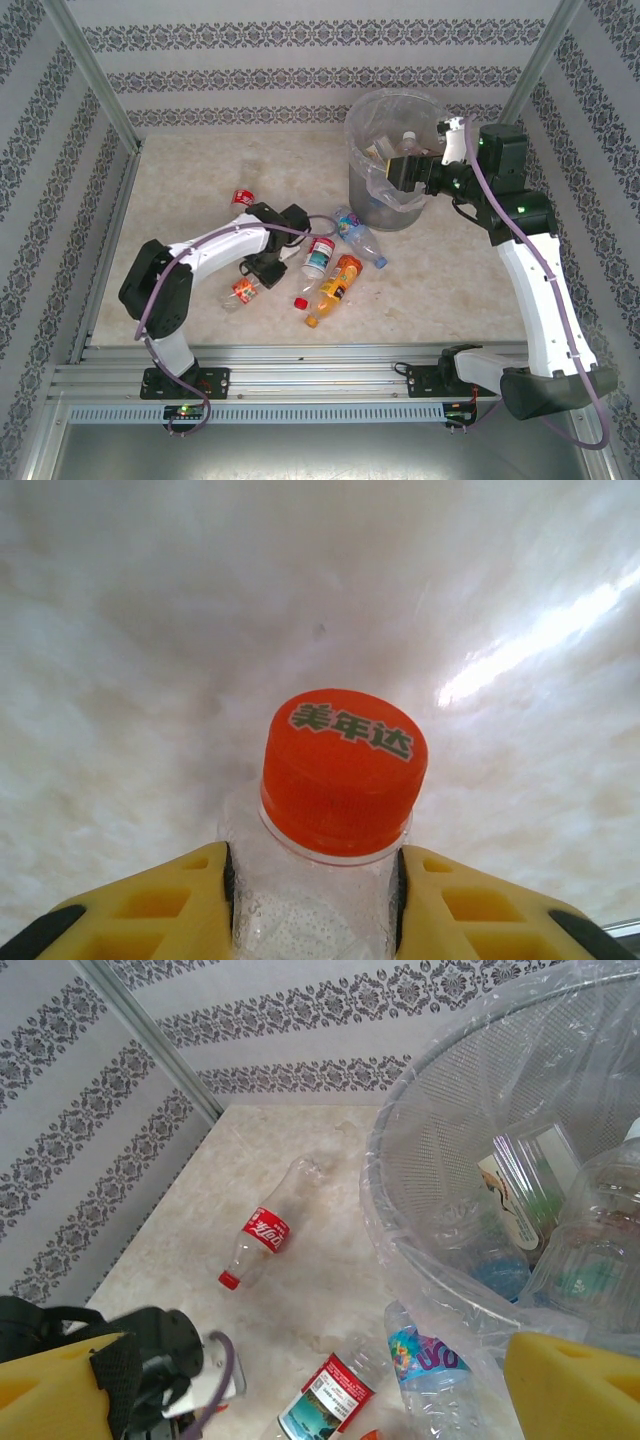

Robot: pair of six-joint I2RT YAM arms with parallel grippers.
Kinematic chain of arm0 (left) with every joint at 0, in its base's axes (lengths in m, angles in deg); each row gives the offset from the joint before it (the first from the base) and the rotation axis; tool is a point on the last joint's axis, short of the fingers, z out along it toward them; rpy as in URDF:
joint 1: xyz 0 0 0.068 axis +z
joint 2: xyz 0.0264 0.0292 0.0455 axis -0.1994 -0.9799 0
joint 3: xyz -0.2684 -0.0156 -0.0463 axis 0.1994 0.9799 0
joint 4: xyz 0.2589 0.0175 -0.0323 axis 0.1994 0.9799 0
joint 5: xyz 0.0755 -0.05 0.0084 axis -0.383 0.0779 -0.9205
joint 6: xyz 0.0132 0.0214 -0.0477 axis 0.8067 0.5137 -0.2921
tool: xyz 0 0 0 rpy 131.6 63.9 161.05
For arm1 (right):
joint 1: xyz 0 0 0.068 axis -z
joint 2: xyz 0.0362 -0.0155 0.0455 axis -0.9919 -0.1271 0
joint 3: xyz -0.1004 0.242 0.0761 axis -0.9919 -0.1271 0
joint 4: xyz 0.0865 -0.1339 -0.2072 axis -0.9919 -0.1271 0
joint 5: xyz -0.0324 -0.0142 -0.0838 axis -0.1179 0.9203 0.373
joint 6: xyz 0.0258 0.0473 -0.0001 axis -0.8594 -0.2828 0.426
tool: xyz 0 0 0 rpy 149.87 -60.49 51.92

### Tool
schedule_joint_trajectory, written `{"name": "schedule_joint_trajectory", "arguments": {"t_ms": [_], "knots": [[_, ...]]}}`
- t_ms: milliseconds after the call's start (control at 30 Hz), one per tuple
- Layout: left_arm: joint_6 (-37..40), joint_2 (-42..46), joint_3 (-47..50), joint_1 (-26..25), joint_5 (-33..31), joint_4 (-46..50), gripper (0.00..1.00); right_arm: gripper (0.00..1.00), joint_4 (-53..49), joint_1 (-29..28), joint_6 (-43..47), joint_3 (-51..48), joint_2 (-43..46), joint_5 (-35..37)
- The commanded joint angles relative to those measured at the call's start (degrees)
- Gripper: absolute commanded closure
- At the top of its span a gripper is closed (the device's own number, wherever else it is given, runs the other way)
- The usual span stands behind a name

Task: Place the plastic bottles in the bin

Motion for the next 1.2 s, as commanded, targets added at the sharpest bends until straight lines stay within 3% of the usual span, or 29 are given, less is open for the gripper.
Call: {"name": "schedule_joint_trajectory", "arguments": {"t_ms": [0, 300, 600, 900, 1167], "knots": [[-1.7, 2.9, -2.8, 0.9, 0.4, 2.8, 0.61, 0.07, 1.7, 0.8, -1.4, -0.8, 1.4, -0.7], [-7.2, 8.6, -7.4, 3.5, 8.2, -6.4, 0.62, 0.06, 3.0, 0.8, -2.8, -3.6, 1.8, -5.7], [-21.9, 14.8, -5.2, 8.7, 22.1, -26.1, 0.64, 0.06, 6.1, -0.5, -4.7, -9.6, 2.5, -14.1], [-44.4, 17.1, -2.1, 11.5, 32.0, -42.0, 0.68, 0.03, 8.8, -11.1, -2.9, -13.2, -1.3, -17.1], [-52.8, 18.1, 0.3, 12.9, 37.6, -47.4, 0.69, 0.02, 13.0, -16.7, -3.4, -13.7, -6.0, -14.3]]}}
